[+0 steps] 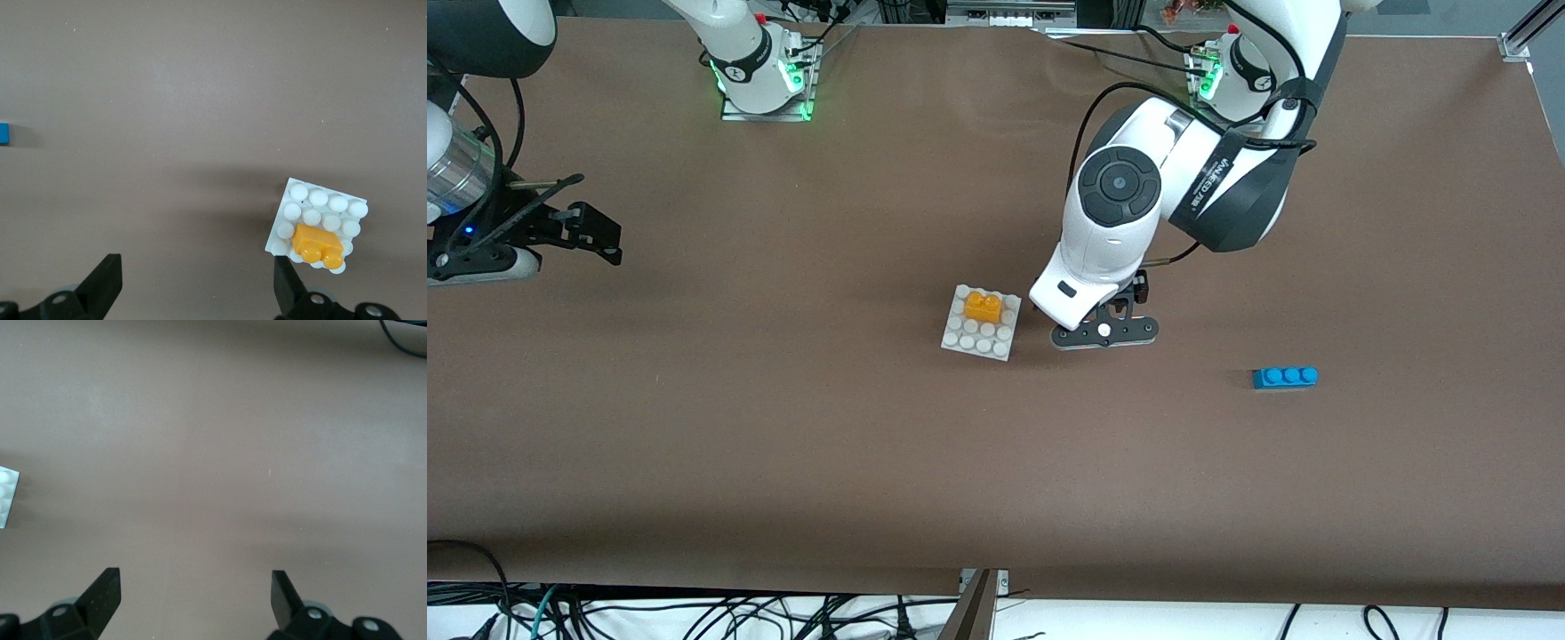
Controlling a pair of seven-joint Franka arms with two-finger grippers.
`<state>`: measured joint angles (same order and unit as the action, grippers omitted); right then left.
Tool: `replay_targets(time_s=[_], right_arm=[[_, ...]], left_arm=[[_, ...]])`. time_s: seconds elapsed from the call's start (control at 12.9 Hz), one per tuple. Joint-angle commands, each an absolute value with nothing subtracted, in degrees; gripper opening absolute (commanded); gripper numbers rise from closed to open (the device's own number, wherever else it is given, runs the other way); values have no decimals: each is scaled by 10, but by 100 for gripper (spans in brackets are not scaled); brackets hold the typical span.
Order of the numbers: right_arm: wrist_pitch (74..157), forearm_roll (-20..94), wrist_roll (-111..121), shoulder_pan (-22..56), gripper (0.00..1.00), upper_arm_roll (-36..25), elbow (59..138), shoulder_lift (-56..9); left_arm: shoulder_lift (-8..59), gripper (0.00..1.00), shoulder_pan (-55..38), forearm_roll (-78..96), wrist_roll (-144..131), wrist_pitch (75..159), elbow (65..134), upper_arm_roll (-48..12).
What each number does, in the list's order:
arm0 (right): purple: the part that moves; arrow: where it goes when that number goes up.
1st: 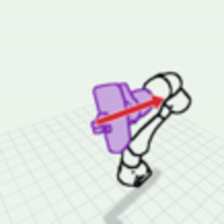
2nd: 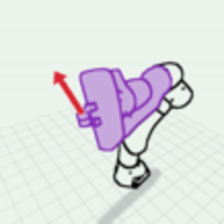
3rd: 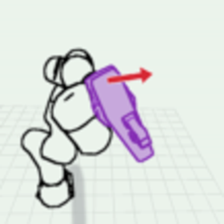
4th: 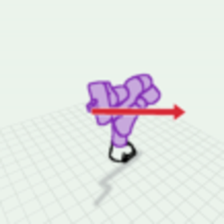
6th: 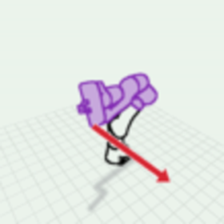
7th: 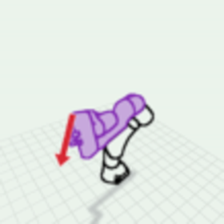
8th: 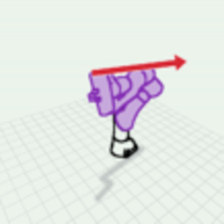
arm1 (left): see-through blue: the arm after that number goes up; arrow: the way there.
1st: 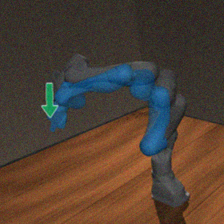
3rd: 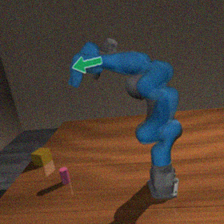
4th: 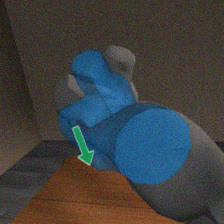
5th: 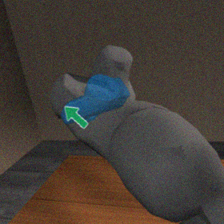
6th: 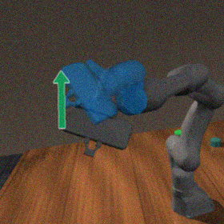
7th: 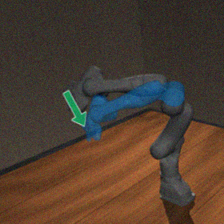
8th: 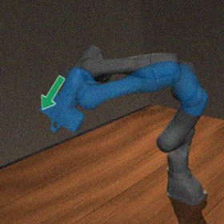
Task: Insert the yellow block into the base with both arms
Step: 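Open the left gripper and lift it off the yellow block, then lower the left gripper and press the yellow block down onto the base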
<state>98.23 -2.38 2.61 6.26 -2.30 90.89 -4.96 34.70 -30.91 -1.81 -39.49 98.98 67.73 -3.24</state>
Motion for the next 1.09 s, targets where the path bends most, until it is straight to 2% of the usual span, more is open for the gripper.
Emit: replay_targets(time_s=[0.0,0.39,0.54,0.7,1.01], right_arm=[[976,-25,34,54,100,-16,903,-49],[976,-24,34,55,100,-16,903,-50],[976,-23,34,55,100,-16,903,-52],[977,-22,34,54,100,-17,903,-53],[978,-22,34,54,100,-17,903,-53]], left_arm=[[333,100,-308,-16,-396,988,693,-33],[335,100,-315,-16,-403,989,693,-33],[367,100,-334,4,-419,998,693,-36],[395,100,-373,-1,-482,1061,695,-33],[433,100,-385,-1,-519,1114,695,-34]])
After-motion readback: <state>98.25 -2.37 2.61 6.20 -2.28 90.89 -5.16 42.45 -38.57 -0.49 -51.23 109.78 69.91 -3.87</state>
